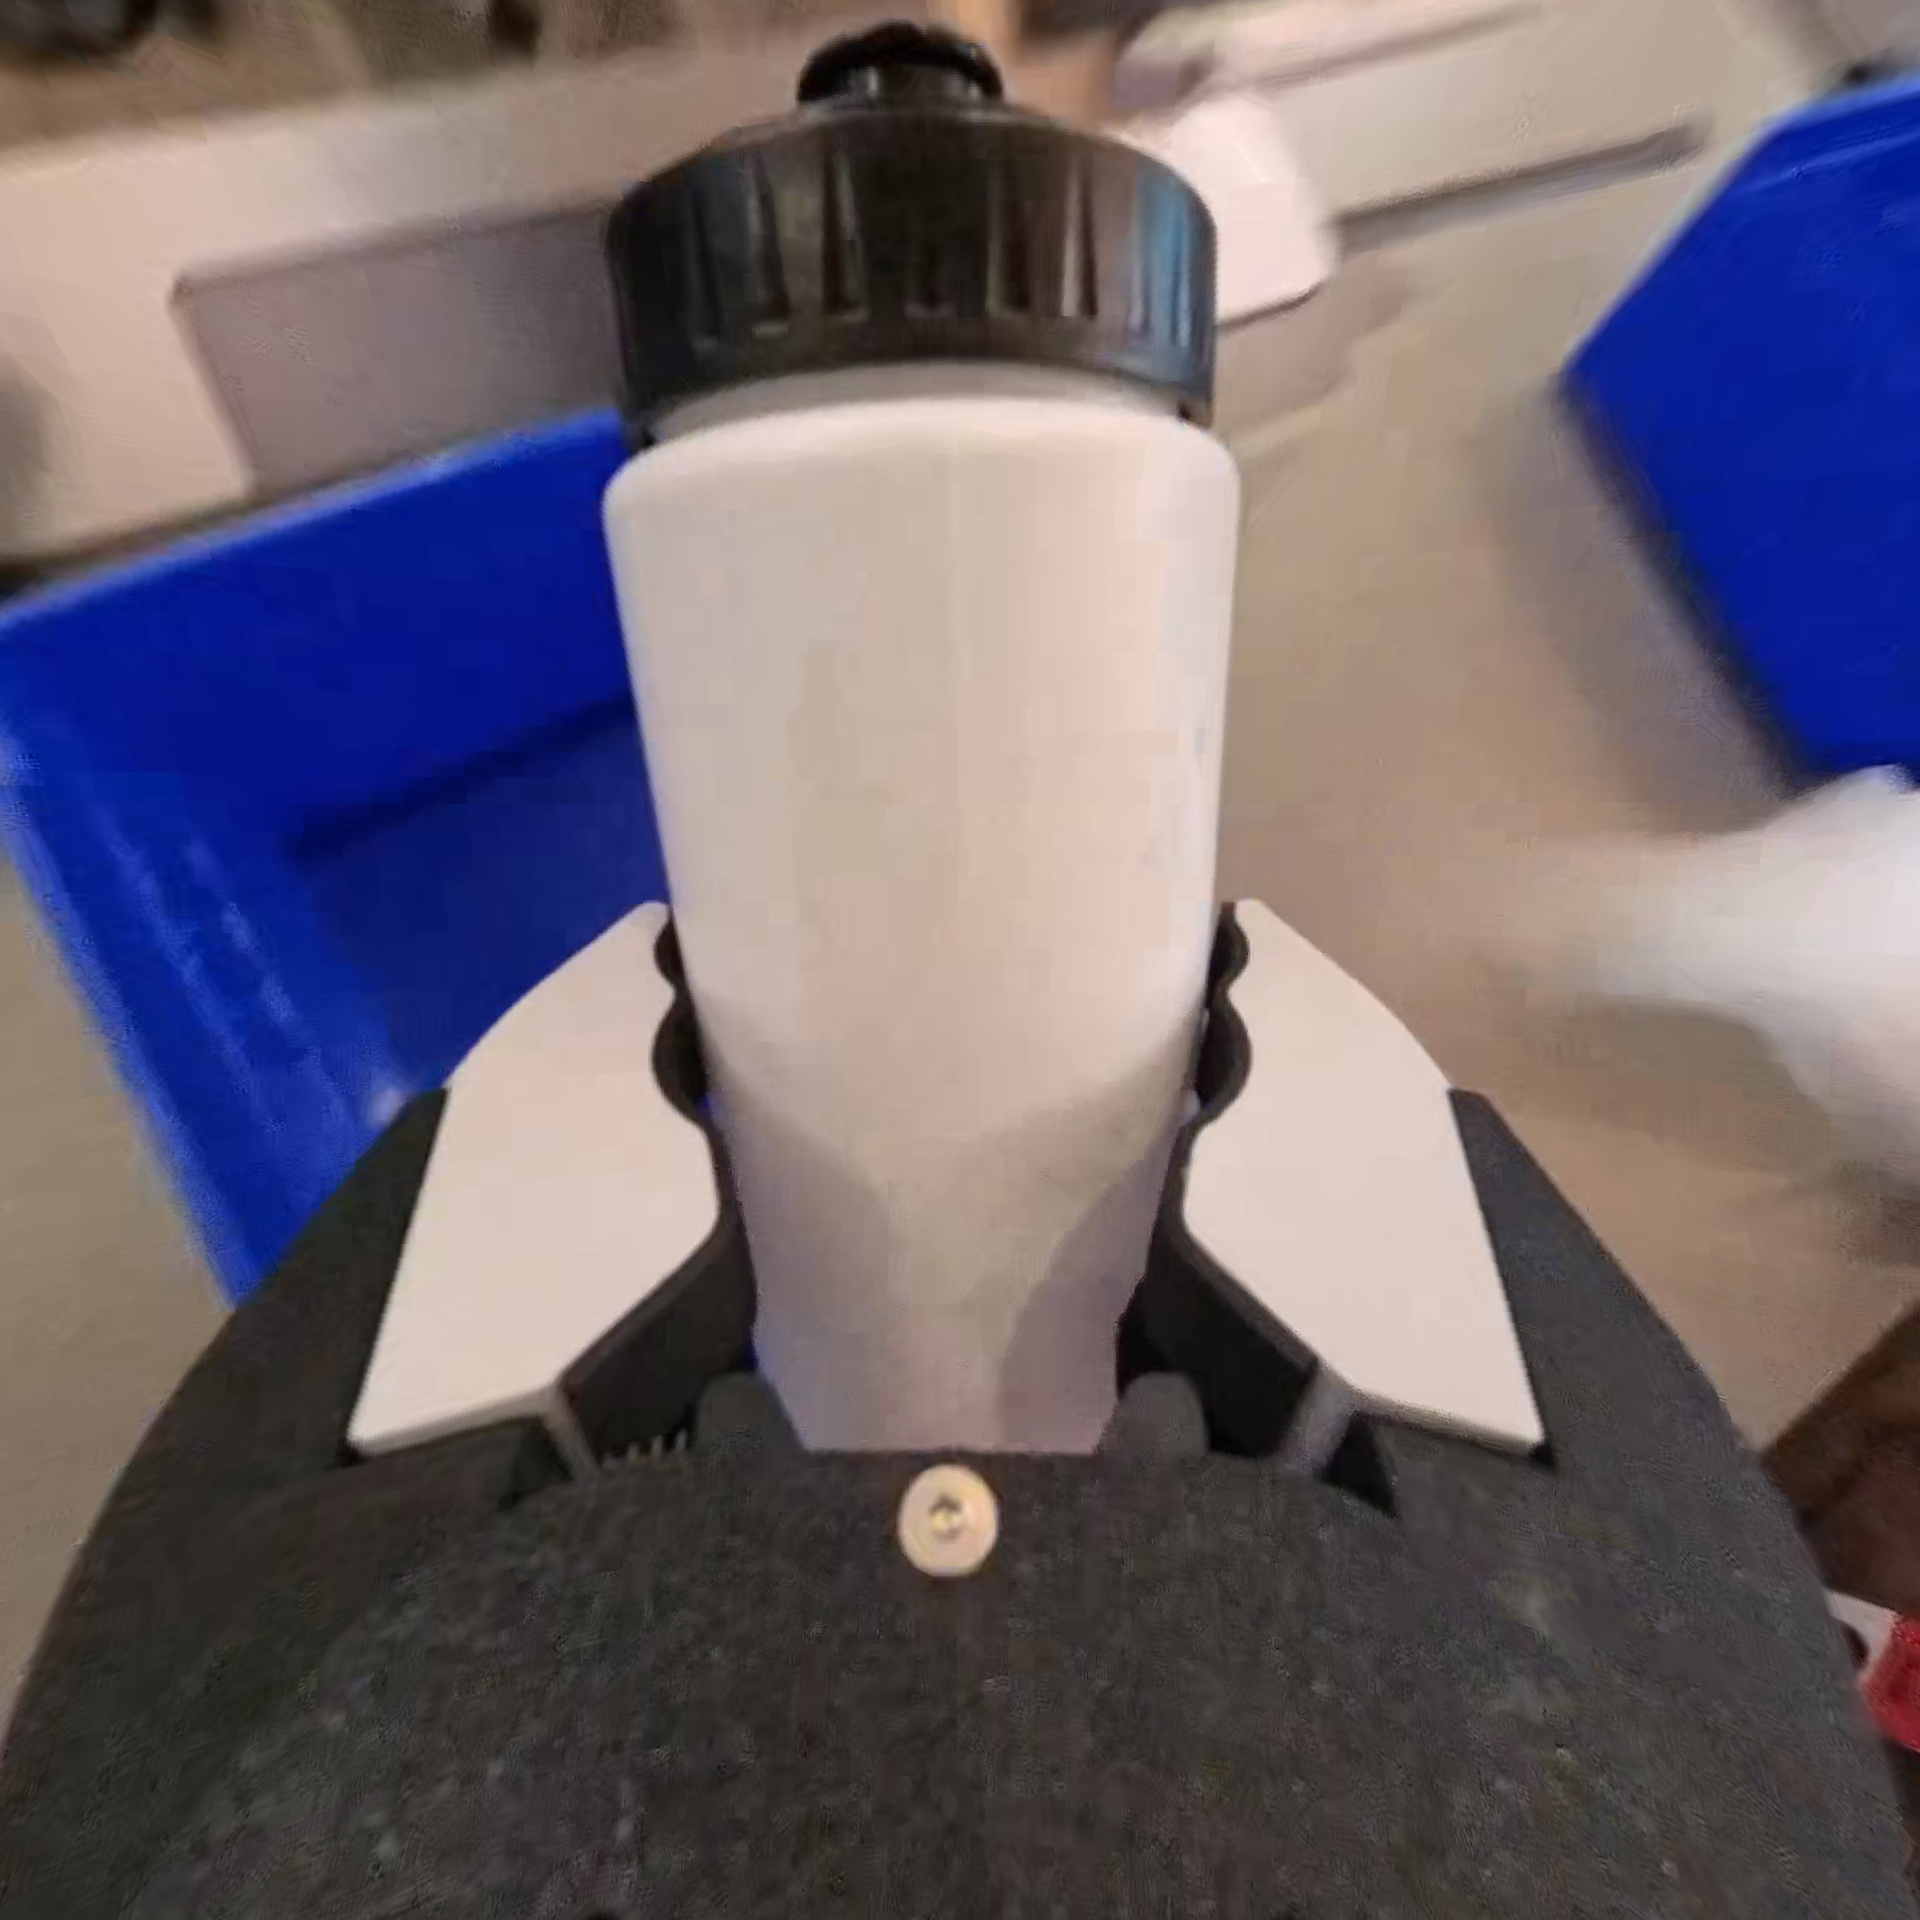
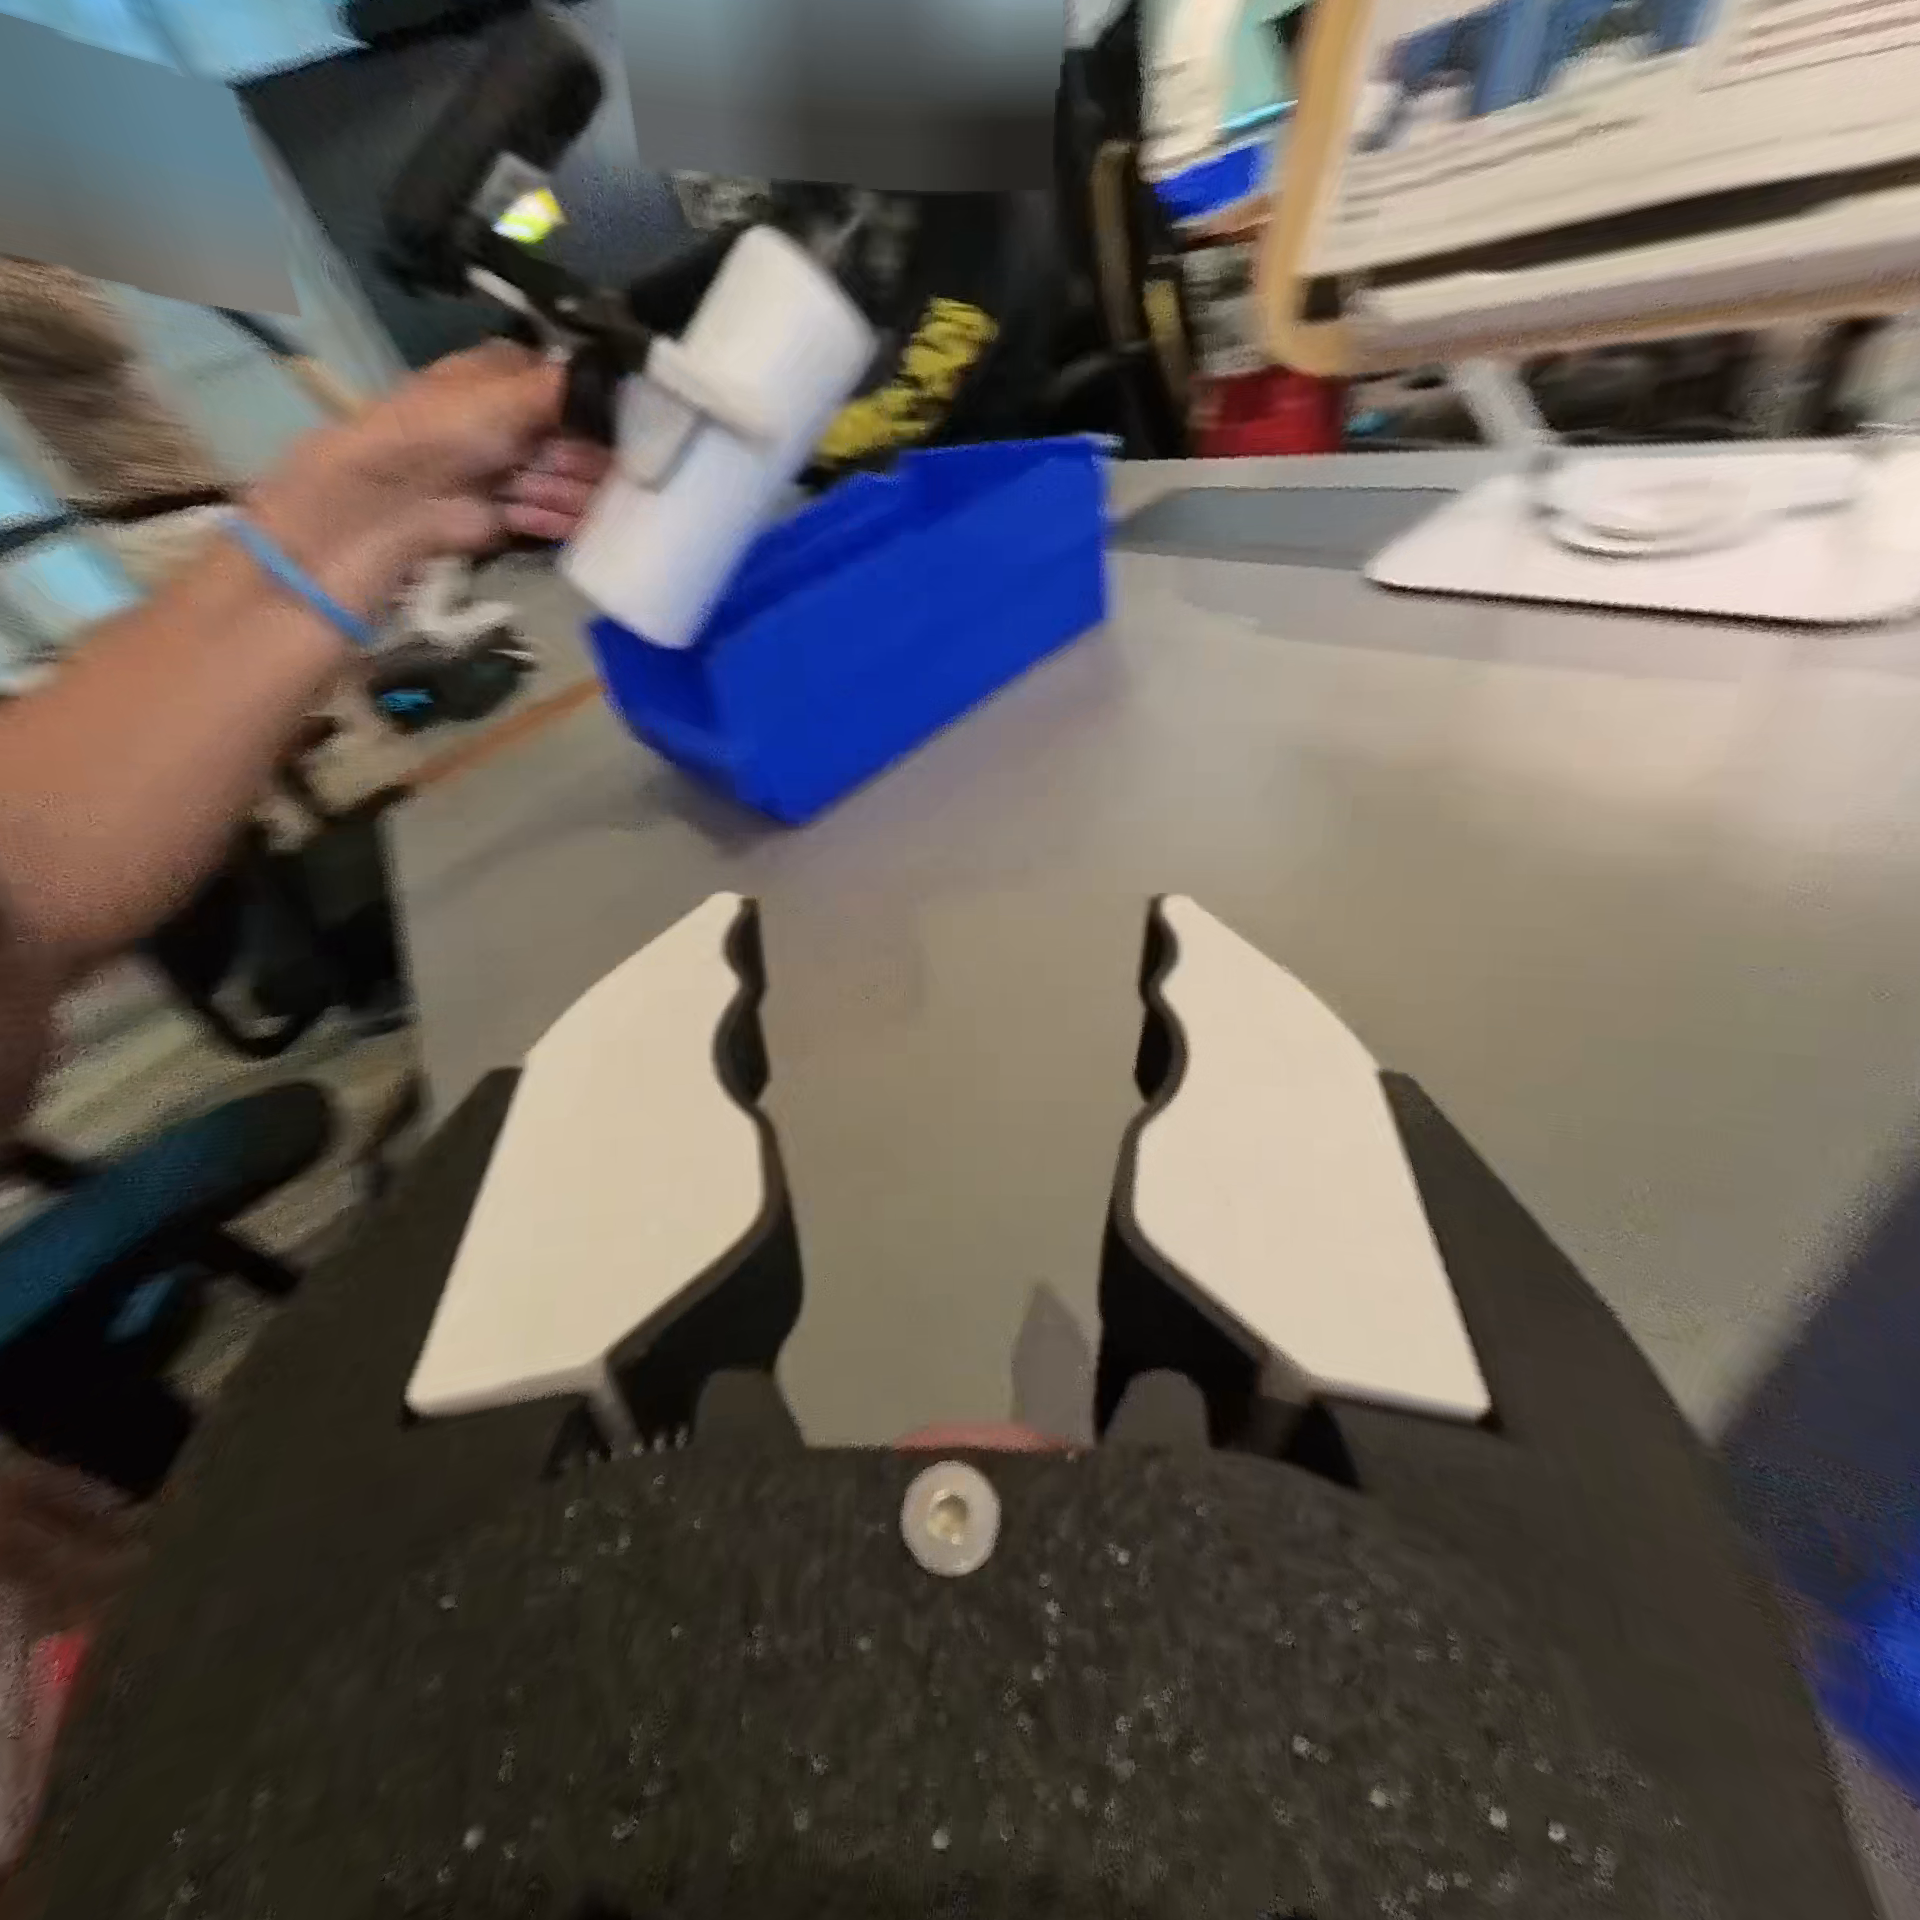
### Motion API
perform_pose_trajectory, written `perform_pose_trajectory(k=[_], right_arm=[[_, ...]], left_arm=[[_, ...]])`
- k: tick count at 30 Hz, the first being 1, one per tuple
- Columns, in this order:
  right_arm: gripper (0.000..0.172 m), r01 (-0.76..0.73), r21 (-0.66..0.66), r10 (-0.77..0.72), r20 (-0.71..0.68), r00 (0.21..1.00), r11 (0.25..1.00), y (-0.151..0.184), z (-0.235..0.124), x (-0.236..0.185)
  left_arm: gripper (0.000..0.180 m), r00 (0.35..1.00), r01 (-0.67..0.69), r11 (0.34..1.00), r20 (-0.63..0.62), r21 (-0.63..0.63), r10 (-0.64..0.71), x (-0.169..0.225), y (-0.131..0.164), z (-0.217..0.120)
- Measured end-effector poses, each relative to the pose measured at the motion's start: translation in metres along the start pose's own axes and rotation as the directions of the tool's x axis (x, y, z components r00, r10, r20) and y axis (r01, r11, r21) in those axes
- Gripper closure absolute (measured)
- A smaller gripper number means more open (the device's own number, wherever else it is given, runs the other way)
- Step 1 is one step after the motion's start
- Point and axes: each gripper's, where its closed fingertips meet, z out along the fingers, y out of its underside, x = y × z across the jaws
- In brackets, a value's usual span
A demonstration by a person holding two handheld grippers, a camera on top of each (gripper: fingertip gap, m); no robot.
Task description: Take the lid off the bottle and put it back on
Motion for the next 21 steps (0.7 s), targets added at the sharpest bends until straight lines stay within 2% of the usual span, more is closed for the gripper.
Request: perform_pose_trajectory(k=[2, 5, 7, 9, 12, 14, 15, 16, 19, 21], right_arm=[[0.090, -0.034, -0.006, 0.034, 0.161, 0.986, 0.999, -0.027, 0.026, -0.015], [0.073, -0.103, 0.004, 0.094, 0.363, 0.927, 0.995, -0.079, 0.063, -0.030], [0.062, -0.183, 0.024, 0.148, 0.483, 0.863, 0.983, -0.117, 0.084, -0.037], [0.054, -0.189, 0.001, 0.161, 0.524, 0.837, 0.982, -0.138, 0.106, -0.042], [0.045, -0.102, -0.046, 0.109, 0.582, 0.806, 0.994, -0.146, 0.131, -0.063], [0.046, -0.060, -0.094, 0.105, 0.602, 0.791, 0.994, -0.142, 0.140, -0.072], [0.057, -0.046, -0.108, 0.103, 0.617, 0.781, 0.993, -0.140, 0.142, -0.074], [0.081, -0.040, -0.129, 0.111, 0.607, 0.787, 0.991, -0.136, 0.143, -0.071], [0.084, 0.021, -0.132, 0.059, 0.571, 0.819, 0.991, -0.125, 0.141, -0.059], [0.085, 0.045, -0.110, 0.015, 0.495, 0.869, 0.993, -0.122, 0.141, -0.041]], left_arm=[[0.087, 0.982, -0.053, 0.984, -0.167, 0.171, 0.082, 0.053, -0.026, -0.015], [0.087, 0.893, -0.063, 0.925, -0.392, 0.374, 0.220, 0.133, -0.046, -0.030], [0.087, 0.827, -0.031, 0.901, -0.496, 0.433, 0.267, 0.175, -0.050, -0.031], [0.087, 0.779, -0.020, 0.899, -0.557, 0.438, 0.288, 0.204, -0.048, -0.021], [0.087, 0.754, -0.050, 0.910, -0.582, 0.411, 0.305, 0.231, -0.039, 0.007], [0.087, 0.740, -0.069, 0.917, -0.596, 0.393, 0.312, 0.246, -0.031, 0.023], [0.087, 0.742, -0.093, 0.917, -0.587, 0.387, 0.323, 0.251, -0.026, 0.030], [0.087, 0.755, -0.119, 0.917, -0.565, 0.382, 0.334, 0.254, -0.022, 0.036], [0.093, 0.818, -0.129, 0.929, -0.492, 0.348, 0.298, 0.248, -0.013, 0.051], [0.101, 0.858, -0.072, 0.934, -0.455, 0.351, 0.238, 0.238, -0.007, 0.049]])
